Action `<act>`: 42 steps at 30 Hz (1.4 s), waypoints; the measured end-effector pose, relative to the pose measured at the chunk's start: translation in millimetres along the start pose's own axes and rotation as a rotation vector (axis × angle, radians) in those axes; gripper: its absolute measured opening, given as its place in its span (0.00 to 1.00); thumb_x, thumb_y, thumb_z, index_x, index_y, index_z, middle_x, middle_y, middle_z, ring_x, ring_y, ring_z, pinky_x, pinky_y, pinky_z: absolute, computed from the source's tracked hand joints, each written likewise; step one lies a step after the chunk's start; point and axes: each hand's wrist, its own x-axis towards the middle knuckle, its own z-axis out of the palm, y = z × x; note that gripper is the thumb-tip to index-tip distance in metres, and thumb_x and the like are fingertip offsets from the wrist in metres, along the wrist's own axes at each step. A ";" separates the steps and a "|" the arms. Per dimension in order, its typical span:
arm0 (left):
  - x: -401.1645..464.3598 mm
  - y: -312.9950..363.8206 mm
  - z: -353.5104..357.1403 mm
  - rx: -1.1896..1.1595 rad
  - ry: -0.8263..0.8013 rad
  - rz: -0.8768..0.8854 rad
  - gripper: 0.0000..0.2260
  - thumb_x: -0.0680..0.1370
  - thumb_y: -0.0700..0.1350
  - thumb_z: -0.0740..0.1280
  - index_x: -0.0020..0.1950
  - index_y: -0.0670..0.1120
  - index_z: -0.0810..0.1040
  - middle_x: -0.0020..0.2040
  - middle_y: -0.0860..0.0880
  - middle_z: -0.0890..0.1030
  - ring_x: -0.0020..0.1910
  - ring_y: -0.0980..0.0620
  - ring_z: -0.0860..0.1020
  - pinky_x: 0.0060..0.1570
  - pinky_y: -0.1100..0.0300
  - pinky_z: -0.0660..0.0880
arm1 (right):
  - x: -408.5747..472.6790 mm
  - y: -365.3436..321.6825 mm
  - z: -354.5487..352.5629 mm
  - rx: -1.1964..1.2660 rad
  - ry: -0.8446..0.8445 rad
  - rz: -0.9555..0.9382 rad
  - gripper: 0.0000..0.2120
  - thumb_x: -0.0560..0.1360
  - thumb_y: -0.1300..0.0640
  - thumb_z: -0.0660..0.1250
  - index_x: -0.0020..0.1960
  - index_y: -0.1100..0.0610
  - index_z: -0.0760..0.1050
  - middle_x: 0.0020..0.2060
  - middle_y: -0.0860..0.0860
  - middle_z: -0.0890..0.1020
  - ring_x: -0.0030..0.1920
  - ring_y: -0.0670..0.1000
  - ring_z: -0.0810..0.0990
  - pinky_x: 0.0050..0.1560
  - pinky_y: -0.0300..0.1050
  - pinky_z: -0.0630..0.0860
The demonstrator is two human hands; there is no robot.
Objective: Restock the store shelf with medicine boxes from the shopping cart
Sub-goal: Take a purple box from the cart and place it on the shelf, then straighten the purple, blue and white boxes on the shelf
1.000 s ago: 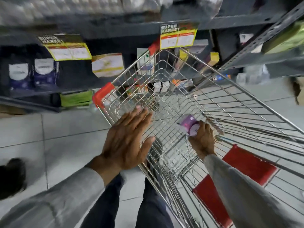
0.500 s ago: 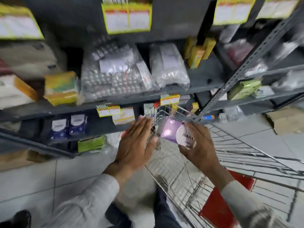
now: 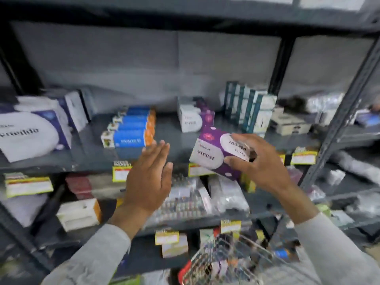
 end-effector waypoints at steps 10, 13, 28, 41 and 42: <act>35.4 -15.8 21.7 0.192 -0.352 -0.020 0.28 0.83 0.55 0.47 0.78 0.43 0.67 0.79 0.44 0.68 0.79 0.47 0.64 0.77 0.54 0.49 | 142.3 5.9 32.9 -0.109 -0.341 0.026 0.31 0.71 0.53 0.79 0.72 0.54 0.74 0.67 0.52 0.76 0.68 0.53 0.75 0.66 0.42 0.69; 40.0 -19.7 27.1 0.293 -0.383 0.028 0.25 0.81 0.56 0.54 0.68 0.45 0.80 0.67 0.46 0.82 0.69 0.50 0.78 0.70 0.54 0.64 | 155.2 17.2 43.9 -0.119 -0.407 0.048 0.30 0.72 0.56 0.77 0.72 0.53 0.74 0.69 0.50 0.74 0.69 0.52 0.74 0.64 0.40 0.67; 50.5 -39.4 47.8 0.137 -0.263 -0.057 0.28 0.84 0.63 0.47 0.80 0.52 0.64 0.81 0.53 0.64 0.80 0.56 0.59 0.77 0.60 0.47 | 83.3 77.5 17.8 0.092 0.688 0.272 0.26 0.73 0.65 0.73 0.69 0.55 0.72 0.62 0.53 0.75 0.61 0.54 0.75 0.64 0.51 0.74; 51.3 -33.3 54.5 0.170 -0.259 -0.082 0.34 0.81 0.66 0.43 0.80 0.49 0.63 0.81 0.51 0.64 0.81 0.54 0.60 0.77 0.58 0.49 | 124.0 135.3 -3.9 -0.197 0.406 0.469 0.26 0.70 0.50 0.79 0.59 0.57 0.69 0.57 0.57 0.83 0.55 0.60 0.82 0.41 0.45 0.70; 51.2 -33.3 55.1 0.169 -0.260 -0.083 0.34 0.81 0.67 0.43 0.80 0.49 0.63 0.81 0.51 0.64 0.81 0.53 0.60 0.77 0.57 0.49 | 123.6 138.4 -4.7 -0.212 0.399 0.464 0.25 0.70 0.50 0.79 0.58 0.57 0.69 0.57 0.57 0.83 0.55 0.60 0.81 0.42 0.46 0.69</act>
